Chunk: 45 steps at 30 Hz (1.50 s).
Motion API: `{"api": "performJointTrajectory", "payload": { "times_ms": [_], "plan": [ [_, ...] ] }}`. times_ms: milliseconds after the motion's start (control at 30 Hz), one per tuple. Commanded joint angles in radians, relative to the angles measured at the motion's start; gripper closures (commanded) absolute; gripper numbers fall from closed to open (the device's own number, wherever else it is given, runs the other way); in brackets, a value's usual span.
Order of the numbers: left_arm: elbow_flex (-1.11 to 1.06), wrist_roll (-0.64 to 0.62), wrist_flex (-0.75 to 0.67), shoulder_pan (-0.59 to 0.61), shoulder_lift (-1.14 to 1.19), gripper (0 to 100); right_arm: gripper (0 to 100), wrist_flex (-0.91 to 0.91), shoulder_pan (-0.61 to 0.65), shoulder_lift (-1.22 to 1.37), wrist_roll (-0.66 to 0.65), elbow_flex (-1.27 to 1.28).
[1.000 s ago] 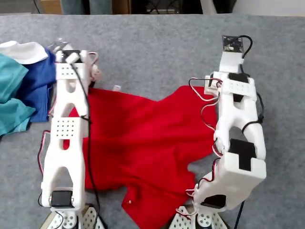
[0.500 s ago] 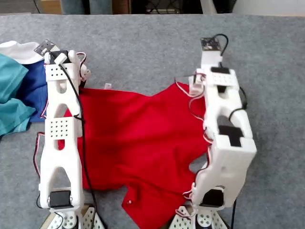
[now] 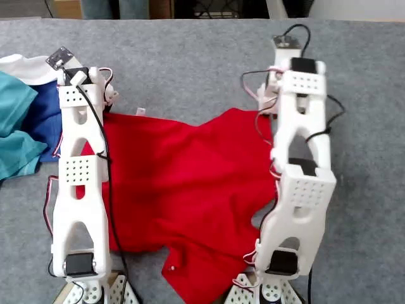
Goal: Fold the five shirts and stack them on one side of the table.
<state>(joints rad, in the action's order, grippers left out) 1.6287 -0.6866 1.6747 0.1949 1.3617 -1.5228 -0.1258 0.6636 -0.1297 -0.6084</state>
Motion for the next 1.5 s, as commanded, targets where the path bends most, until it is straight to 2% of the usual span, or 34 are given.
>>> {"api": "performJointTrajectory", "payload": {
  "times_ms": [0,167,400,667,833,967,1133,1267,1367,1467],
  "plan": [
    [0.024,0.017,-0.017,0.021,-0.008,97,98.5,-0.104,0.002,-0.035,-0.031,-0.084],
    [0.022,0.089,0.005,0.021,-0.008,97,98.5,-0.094,0.055,-0.022,-0.055,0.033],
    [0.022,0.091,0.005,0.047,-0.008,97,98.5,0.08,0.061,-0.076,-0.094,0.469],
    [0.022,0.091,0.003,0.051,-0.008,97,98.5,0.318,0.058,-0.444,-0.198,1.092],
    [0.022,0.091,0.003,0.051,-0.008,97,98.5,0.393,-0.009,-0.618,-0.264,1.319],
    [0.022,0.091,0.003,0.051,-0.008,97,98.4,0.376,-0.103,-0.662,-0.316,1.287],
    [0.022,0.091,0.003,0.051,-0.008,97,98.4,0.232,-0.19,-0.696,-0.388,1.207],
    [0.022,0.091,0.005,0.051,-0.008,97,98.4,0.146,-0.269,-0.773,-0.394,1.109],
    [0.022,0.091,0.005,0.047,-0.008,97,98.4,0.06,-0.247,-0.822,-0.385,0.96],
    [0.022,0.091,0.005,0.047,-0.008,97,98.3,0.011,-0.181,-0.814,-0.262,0.8]
  ]
}}
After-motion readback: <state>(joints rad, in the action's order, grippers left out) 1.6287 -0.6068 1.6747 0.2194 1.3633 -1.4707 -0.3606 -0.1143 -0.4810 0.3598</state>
